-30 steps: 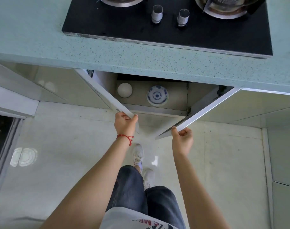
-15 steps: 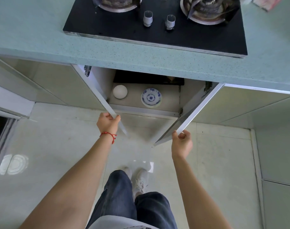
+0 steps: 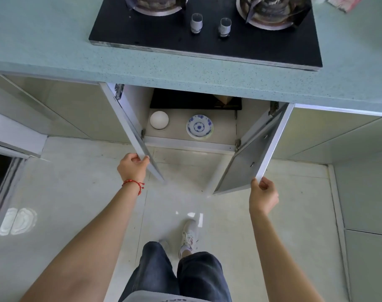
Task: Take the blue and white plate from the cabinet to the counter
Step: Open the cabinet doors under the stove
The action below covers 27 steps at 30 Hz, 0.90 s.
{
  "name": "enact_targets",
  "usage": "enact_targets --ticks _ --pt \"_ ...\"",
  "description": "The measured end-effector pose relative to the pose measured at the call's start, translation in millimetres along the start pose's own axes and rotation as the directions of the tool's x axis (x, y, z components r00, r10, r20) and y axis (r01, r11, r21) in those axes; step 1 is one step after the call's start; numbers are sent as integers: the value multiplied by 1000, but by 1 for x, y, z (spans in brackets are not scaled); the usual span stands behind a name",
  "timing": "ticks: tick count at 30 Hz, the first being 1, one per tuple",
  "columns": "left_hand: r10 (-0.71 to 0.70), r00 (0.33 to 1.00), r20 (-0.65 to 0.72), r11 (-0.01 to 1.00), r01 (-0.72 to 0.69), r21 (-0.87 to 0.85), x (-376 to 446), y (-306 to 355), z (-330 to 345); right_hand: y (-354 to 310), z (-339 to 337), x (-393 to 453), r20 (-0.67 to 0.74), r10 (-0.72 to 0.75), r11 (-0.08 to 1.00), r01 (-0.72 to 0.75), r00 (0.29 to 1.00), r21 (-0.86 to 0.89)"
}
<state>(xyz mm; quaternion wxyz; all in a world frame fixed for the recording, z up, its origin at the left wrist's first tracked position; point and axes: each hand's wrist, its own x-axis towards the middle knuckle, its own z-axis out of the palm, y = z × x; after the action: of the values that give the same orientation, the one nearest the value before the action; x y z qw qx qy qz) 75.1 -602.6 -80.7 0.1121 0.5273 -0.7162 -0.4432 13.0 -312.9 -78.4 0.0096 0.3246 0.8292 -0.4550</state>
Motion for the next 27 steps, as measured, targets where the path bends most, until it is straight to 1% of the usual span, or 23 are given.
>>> enact_targets --ticks 6,13,21,27 --pt "37 999 24 997 -39 60 5 -12 -20 6 -14 7 -10 19 999 -19 1000 -47" --pt "70 997 25 991 -72 117 11 -24 -38 11 -30 10 -64 43 997 -47 997 -66" --pt "66 998 22 992 -68 102 14 -34 -45 19 -50 13 -136 36 996 -47 990 -79" --pt "98 995 15 983 -99 152 16 -39 -48 21 -55 12 -145 55 994 -67 988 -81"
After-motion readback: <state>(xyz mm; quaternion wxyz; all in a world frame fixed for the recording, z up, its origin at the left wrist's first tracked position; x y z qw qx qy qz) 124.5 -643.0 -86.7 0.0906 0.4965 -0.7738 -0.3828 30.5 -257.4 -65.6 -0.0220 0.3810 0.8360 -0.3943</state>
